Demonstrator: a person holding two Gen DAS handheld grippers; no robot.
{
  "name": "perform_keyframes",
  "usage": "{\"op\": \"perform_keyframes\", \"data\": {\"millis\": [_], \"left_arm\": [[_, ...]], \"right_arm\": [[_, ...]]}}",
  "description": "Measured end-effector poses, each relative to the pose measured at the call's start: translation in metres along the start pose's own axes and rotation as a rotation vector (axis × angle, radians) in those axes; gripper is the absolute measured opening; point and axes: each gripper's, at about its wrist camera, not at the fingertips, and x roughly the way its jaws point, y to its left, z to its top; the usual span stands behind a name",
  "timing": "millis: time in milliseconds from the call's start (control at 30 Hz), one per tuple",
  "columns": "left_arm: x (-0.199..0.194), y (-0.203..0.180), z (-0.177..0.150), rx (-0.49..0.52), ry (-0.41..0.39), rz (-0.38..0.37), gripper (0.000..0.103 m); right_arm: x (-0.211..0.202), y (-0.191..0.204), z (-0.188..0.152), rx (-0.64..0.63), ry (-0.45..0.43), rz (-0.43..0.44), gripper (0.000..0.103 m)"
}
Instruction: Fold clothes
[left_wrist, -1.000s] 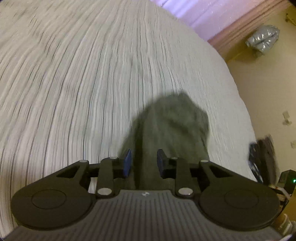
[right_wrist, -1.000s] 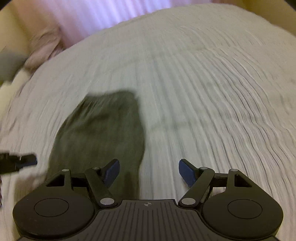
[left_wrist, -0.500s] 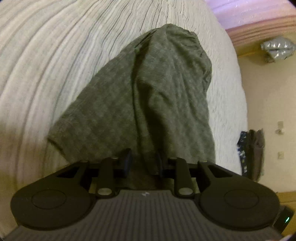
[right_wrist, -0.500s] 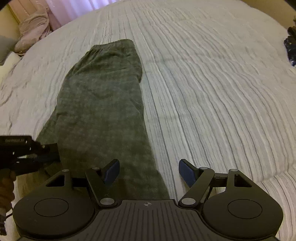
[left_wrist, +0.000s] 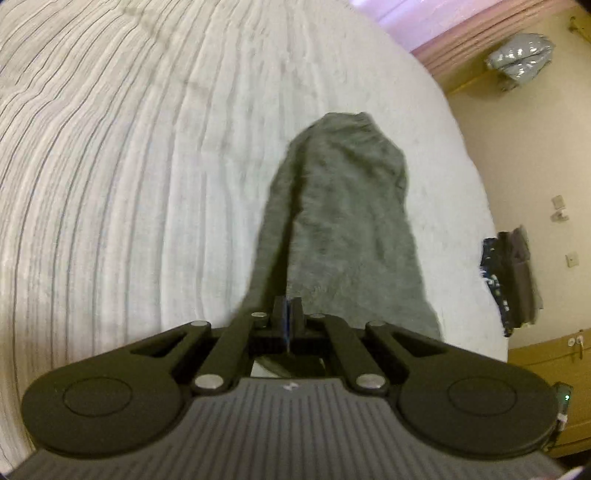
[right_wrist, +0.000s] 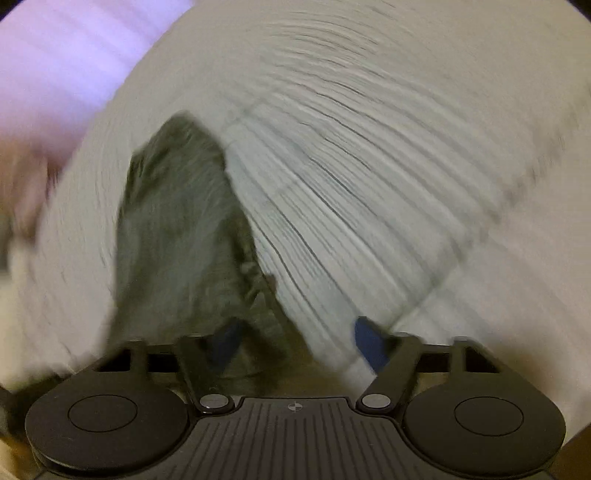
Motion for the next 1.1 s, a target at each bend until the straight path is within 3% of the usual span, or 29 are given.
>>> {"op": "perform_keyframes", "data": {"millis": [133,233,267,300,367,500,600,667,833,933,1100], "left_arm": [[0.006,0.003,-0.001,-0.002,0.011,-0.006,0.0],[0.008,0.003,-0.003,-0.007,0.021,-0.018,0.0],[0.007,0.004,-0.003,-0.008,0.024,-0.02,0.0],[0.006,0.004,-0.002,-0.006,0.026,-0.023,0.0],[0.001,0.003,0.003,0.005,0.024,-0.037,0.0],[-0.02,-0.005,0.02,0.048,-0.021,-0.095,0.0],[-0.031,-0.001,0.03,0.075,-0.043,-0.08,0.0],[-0.026,0.007,0.028,0.071,-0.014,-0.056,0.0],[0.006,0.016,0.007,0.113,0.089,0.019,0.0],[0.008,0.018,0.004,0.098,0.087,0.012,0.0],[0.003,0.021,0.006,0.092,0.098,0.025,0.016]], "right_arm": [[0.002,-0.033,-0.002,0.299,0.014,0.134,0.059],[0.005,-0.037,-0.005,0.348,0.002,0.192,0.059],[0.008,-0.037,-0.006,0.349,0.003,0.211,0.049],[0.01,-0.036,-0.006,0.353,0.011,0.223,0.025],[0.015,-0.032,-0.006,0.356,0.023,0.243,0.011],[-0.009,-0.011,0.0,0.329,-0.04,0.301,0.009],[-0.024,-0.001,0.002,0.349,-0.05,0.376,0.009],[-0.018,-0.001,-0.004,0.351,-0.027,0.348,0.009],[0.013,-0.027,-0.028,0.411,0.025,0.165,0.009],[0.001,-0.019,-0.029,0.303,-0.052,0.118,0.009],[0.003,-0.015,-0.024,0.227,-0.019,0.075,0.013]]}}
